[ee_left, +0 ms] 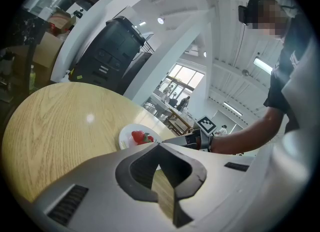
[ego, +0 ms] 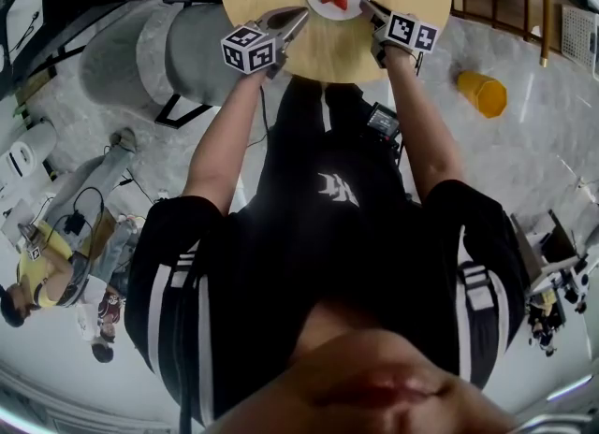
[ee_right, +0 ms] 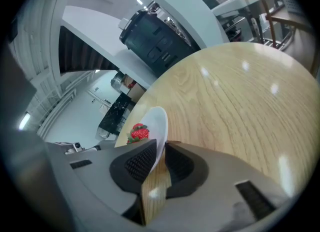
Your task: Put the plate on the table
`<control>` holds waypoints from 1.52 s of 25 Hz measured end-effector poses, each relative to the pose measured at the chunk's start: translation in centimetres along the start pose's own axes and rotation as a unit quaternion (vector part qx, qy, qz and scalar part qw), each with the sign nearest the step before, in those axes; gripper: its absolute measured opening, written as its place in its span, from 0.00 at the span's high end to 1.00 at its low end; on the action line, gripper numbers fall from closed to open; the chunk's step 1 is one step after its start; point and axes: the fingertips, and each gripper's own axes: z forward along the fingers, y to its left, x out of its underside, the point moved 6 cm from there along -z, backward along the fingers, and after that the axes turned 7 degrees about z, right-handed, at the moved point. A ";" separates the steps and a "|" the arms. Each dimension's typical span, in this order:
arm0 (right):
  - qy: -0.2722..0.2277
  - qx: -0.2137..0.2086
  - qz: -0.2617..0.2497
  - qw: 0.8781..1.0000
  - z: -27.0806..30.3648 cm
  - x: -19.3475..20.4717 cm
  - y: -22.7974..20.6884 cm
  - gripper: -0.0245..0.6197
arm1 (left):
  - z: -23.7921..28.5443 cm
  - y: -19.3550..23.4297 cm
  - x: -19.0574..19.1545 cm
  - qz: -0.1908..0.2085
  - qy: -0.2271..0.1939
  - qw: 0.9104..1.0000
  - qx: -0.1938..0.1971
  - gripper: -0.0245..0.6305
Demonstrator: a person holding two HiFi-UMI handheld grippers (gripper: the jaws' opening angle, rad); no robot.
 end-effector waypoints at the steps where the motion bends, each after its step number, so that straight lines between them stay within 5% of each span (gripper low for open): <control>1: 0.000 0.002 -0.004 1.000 0.0 0.0 0.0 0.87 | -0.1 0.0 0.0 0.000 0.000 1.000 -0.001 0.96; 38: 0.025 0.053 -0.110 0.992 0.5 -0.8 0.5 0.84 | 0.4 -0.1 0.2 -0.003 0.004 1.000 0.002 0.96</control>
